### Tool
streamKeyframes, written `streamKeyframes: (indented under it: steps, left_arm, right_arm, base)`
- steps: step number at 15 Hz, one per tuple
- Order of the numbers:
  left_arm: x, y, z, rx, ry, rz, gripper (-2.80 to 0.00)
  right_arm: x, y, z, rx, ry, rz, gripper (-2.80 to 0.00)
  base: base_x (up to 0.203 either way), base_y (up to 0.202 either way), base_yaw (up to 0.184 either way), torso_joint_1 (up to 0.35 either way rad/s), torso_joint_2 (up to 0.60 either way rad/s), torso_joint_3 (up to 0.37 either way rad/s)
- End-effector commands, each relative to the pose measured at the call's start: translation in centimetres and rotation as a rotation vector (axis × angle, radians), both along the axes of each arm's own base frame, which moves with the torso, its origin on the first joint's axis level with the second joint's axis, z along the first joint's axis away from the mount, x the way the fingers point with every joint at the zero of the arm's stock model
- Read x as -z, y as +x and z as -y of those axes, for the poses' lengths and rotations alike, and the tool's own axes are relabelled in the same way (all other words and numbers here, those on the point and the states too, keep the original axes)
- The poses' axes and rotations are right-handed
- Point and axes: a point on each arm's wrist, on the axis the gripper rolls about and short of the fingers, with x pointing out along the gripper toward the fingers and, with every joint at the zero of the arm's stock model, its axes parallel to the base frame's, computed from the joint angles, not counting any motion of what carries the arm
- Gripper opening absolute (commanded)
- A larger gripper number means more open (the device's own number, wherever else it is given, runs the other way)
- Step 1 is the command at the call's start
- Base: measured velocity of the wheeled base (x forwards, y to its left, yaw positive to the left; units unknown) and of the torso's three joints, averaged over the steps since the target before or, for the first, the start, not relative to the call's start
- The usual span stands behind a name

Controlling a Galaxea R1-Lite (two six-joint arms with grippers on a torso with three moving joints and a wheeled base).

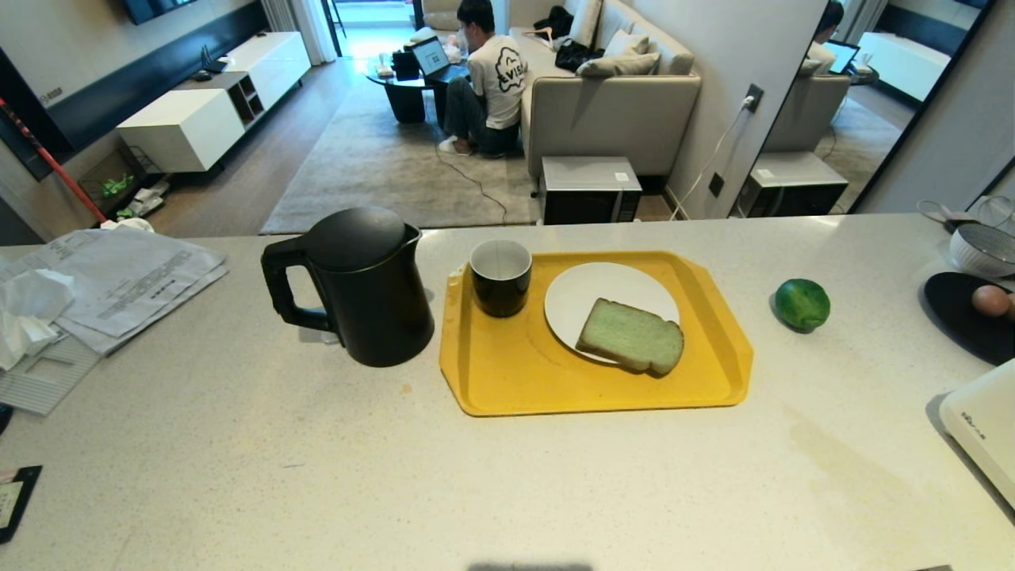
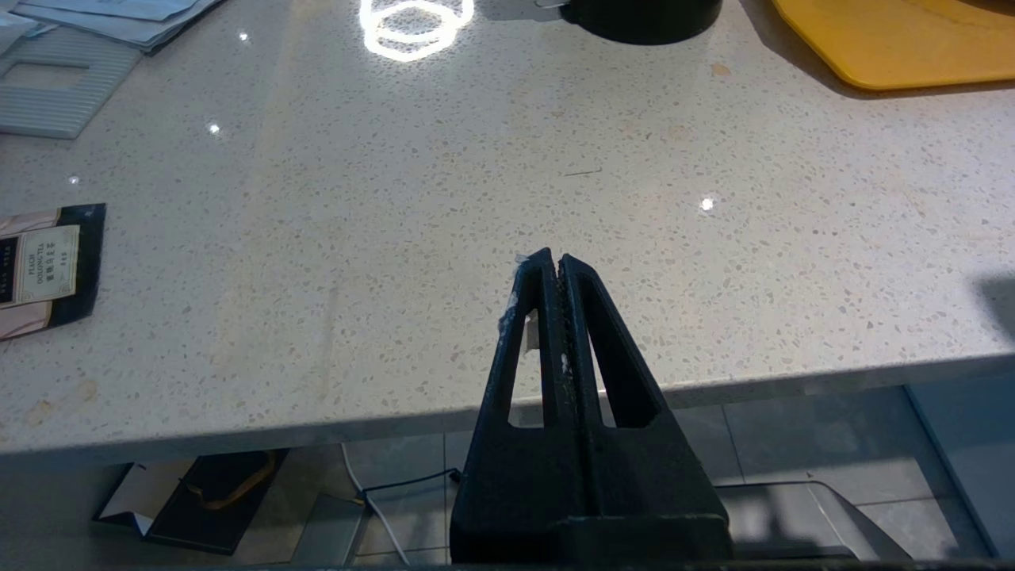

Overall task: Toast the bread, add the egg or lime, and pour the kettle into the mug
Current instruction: Pick up the bread slice

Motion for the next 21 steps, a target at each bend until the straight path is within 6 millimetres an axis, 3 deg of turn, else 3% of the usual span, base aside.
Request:
streamKeyframes:
  steps: [1,3,5,7,10,12,15,17,21]
  left_arm:
    - [0.0,0.0,0.0,-0.001,0.000,-0.001,-2.80]
    - [0.0,0.0,0.0,-0.001,0.000,-0.001,-2.80]
    - [0.0,0.0,0.0,-0.001,0.000,-0.001,-2.80]
    - [0.0,0.0,0.0,-0.001,0.000,-0.001,-2.80]
    - [0.0,0.0,0.0,-0.001,0.000,-0.001,-2.80]
    - [0.0,0.0,0.0,0.000,0.000,-0.001,-2.80]
    - [0.0,0.0,0.0,0.001,0.000,-0.001,-2.80]
    - [0.0,0.0,0.0,-0.001,0.000,-0.001,-2.80]
    - [0.0,0.0,0.0,0.001,0.000,-0.001,-2.80]
  right_arm:
    - [-2.6,-0.5,-0.1,-0.030,-0.016,0.044,-2.80]
    - [-6.5,-0.7,-0.2,-0.095,-0.024,0.030,-2.80]
    - [-9.9,0.6,-0.2,-0.153,-0.022,-0.046,-2.80]
    - [-14.1,3.3,-0.4,-0.198,-0.013,-0.119,-2.80]
    - [-22.0,7.9,-0.9,-0.280,0.002,-0.158,-2.80]
    - [-24.7,12.0,-1.8,-0.354,0.008,-0.255,-2.80]
    - [-24.7,17.3,-3.7,-0.377,-0.009,-0.440,-2.80]
    - [-23.6,18.1,-4.4,-0.386,-0.013,-0.620,-2.80]
    - [-21.8,22.2,-5.8,-0.378,0.277,-0.834,-2.80]
  base:
    - [0.000,0.000,0.000,0.000,0.00,0.000]
    - [0.000,0.000,0.000,0.000,0.00,0.000]
    - [0.000,0.000,0.000,0.000,0.00,0.000]
    - [0.000,0.000,0.000,0.000,0.00,0.000]
    - [0.000,0.000,0.000,0.000,0.00,0.000]
    - [0.000,0.000,0.000,0.000,0.00,0.000]
    - [0.000,0.000,0.000,0.000,0.00,0.000]
    - [0.000,0.000,0.000,0.000,0.00,0.000]
    - [0.000,0.000,0.000,0.000,0.00,0.000]
